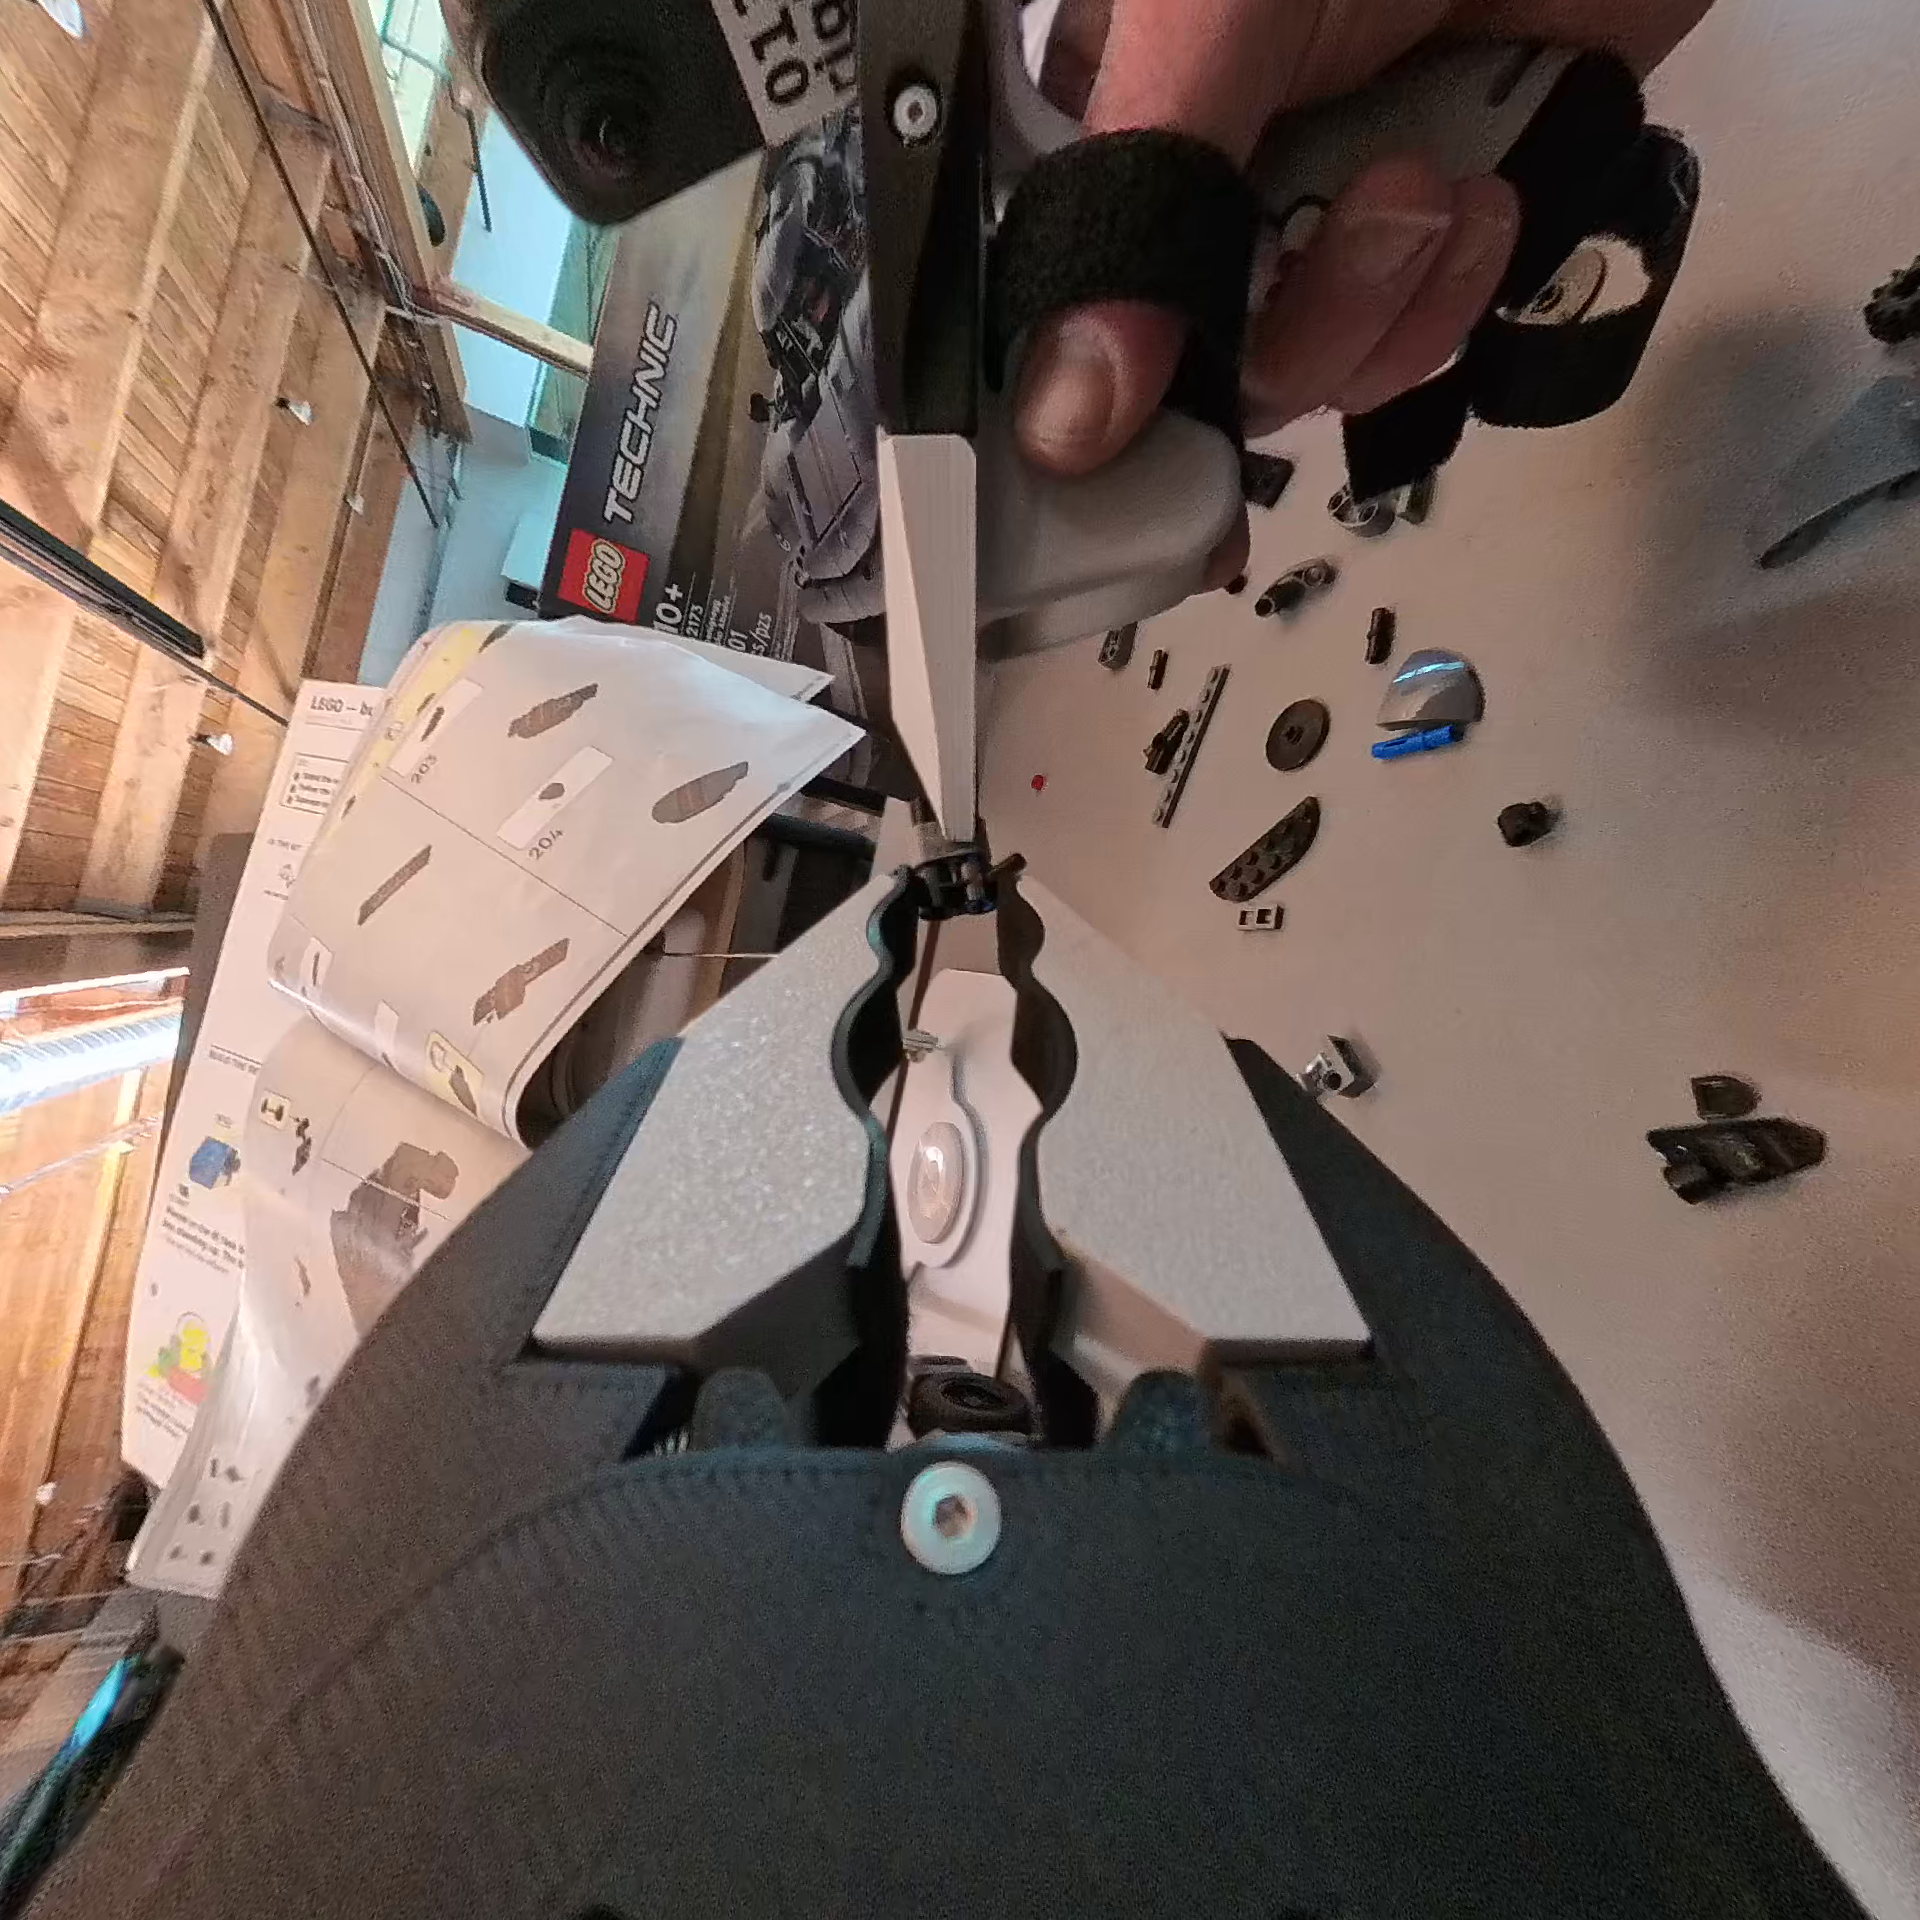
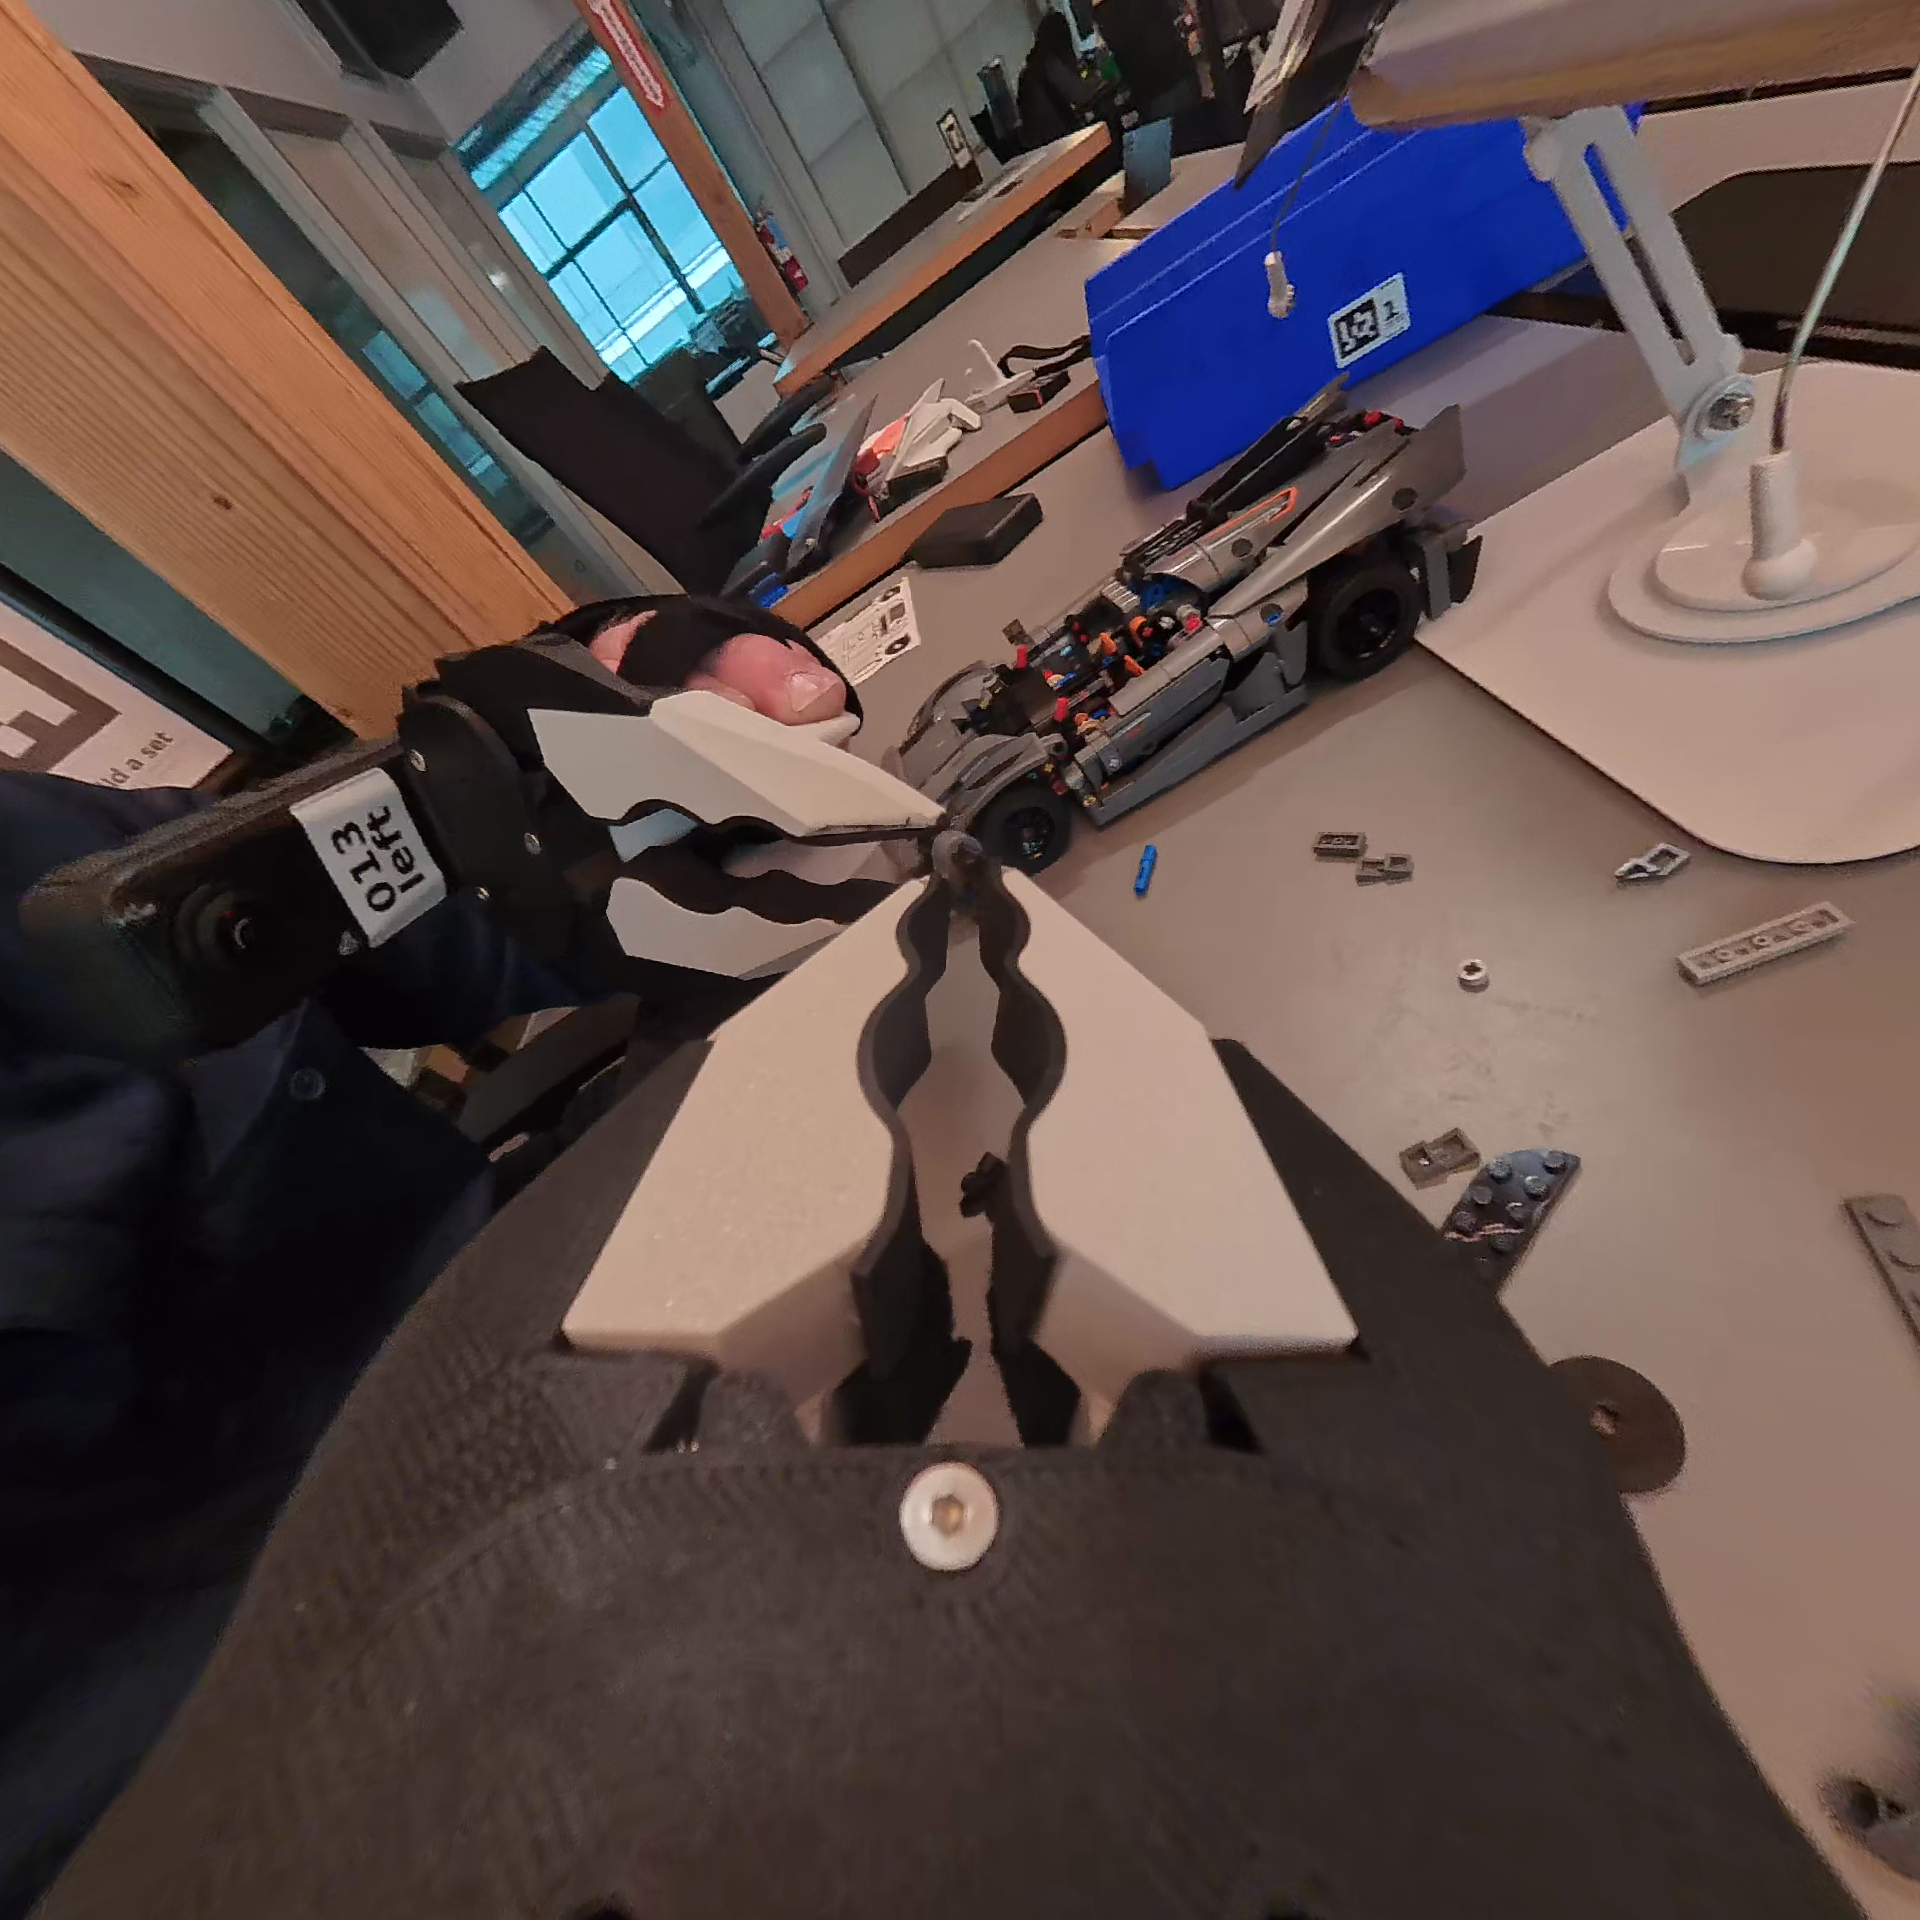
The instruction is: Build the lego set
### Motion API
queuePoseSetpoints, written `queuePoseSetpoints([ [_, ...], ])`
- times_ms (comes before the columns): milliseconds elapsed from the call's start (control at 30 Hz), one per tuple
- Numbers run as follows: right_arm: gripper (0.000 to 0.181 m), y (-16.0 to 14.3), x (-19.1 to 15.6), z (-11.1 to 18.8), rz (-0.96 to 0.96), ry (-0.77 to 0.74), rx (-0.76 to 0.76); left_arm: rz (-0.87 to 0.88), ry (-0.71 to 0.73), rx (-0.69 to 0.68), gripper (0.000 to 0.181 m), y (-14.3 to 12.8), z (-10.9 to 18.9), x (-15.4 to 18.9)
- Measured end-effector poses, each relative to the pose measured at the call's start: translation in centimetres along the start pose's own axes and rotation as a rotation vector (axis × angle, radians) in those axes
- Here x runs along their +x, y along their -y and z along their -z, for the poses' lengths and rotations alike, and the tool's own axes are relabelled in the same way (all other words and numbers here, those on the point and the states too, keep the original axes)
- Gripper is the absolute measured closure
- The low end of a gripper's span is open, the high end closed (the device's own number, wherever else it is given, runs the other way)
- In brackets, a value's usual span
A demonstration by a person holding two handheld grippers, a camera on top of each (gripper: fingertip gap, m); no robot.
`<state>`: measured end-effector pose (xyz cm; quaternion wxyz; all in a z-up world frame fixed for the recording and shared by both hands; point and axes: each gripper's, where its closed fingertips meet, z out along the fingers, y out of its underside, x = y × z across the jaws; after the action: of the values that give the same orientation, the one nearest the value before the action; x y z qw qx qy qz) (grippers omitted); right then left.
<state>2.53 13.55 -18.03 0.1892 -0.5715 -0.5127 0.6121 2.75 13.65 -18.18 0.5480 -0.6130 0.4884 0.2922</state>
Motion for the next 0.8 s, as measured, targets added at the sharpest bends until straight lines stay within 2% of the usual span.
queuePoseSetpoints([
  [100,0.177,0.9,-0.1,0.2,0.005,0.015,0.048,0.072,-0.004,0.036,0.169,0.0,0.0,-0.7],
  [167,0.177,1.4,0.0,0.6,0.101,-0.039,0.067,0.166,-0.031,0.046,0.169,-0.1,-0.2,-0.9],
  [300,0.166,1.3,0.1,0.5,0.242,-0.146,0.028,0.264,-0.040,0.036,0.169,-0.9,-0.4,-1.4],
  [400,0.157,0.8,0.2,-0.4,0.246,-0.159,0.000,0.219,-0.026,0.017,0.168,-1.0,-0.5,-1.2],
  [500,0.167,0.6,0.8,-0.6,0.224,-0.184,0.002,0.150,0.007,0.006,0.169,-0.8,-0.5,-1.2],
  [567,0.167,0.7,0.7,-0.5,0.186,-0.150,0.017,0.146,0.010,0.019,0.168,-0.6,-0.4,-1.2],
  [800,0.167,1.0,0.0,-0.3,0.289,-0.162,0.021,0.153,0.016,0.072,0.168,-0.1,0.1,-1.6],
])
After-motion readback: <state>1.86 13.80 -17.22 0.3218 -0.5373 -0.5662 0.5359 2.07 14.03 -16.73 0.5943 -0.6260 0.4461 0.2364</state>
